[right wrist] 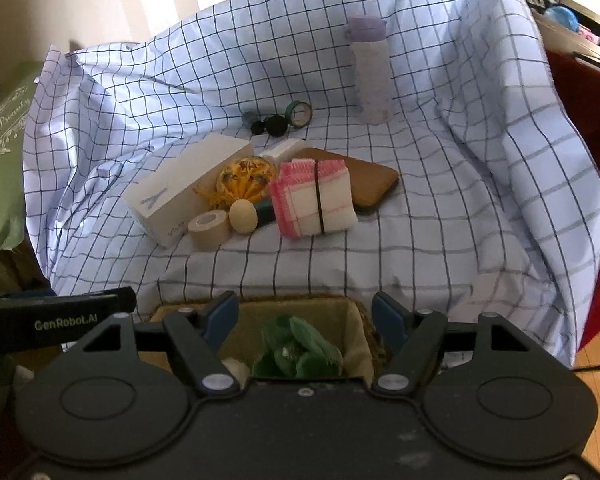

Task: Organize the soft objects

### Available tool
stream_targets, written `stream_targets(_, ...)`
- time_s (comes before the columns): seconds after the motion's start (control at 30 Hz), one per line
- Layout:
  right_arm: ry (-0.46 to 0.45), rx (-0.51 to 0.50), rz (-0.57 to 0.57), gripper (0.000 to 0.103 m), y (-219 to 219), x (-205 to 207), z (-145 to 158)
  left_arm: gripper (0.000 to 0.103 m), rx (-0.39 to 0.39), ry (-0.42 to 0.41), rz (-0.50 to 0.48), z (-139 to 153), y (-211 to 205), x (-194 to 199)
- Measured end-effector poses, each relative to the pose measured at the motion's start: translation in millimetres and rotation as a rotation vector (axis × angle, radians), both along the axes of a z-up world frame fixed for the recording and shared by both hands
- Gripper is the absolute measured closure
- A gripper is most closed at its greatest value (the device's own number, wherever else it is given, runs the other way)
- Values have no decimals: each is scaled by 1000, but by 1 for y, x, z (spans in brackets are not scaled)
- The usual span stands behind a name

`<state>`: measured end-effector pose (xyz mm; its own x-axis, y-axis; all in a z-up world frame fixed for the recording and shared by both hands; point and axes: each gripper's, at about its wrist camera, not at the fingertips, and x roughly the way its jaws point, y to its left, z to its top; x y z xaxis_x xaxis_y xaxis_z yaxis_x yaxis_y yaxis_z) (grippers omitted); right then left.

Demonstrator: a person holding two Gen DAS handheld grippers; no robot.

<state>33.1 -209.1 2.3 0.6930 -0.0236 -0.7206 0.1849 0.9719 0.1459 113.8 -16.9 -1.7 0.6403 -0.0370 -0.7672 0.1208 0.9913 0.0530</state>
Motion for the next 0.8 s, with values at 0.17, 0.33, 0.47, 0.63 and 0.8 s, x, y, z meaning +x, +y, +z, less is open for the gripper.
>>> stream_targets(0.17,-4,-9,19,30,-3,33,5,14,6,2,-12,2,-5,31)
stream_targets(0.33,10,14,35,30,-6,73,12,14,19,-4,-40,4,-13,61)
stream_targets(0.47,-5,-9,75,31,-6,107,20,14,15,0,-66,7,-19,87)
stream_targets(0.63,-35,-57,95,34,-12,159,31,14,-3,11,-95,13,-25,129)
stream_targets(0.8,-46,-78,99,36,-22,215,33,14,15,2,-112,18,-32,176)
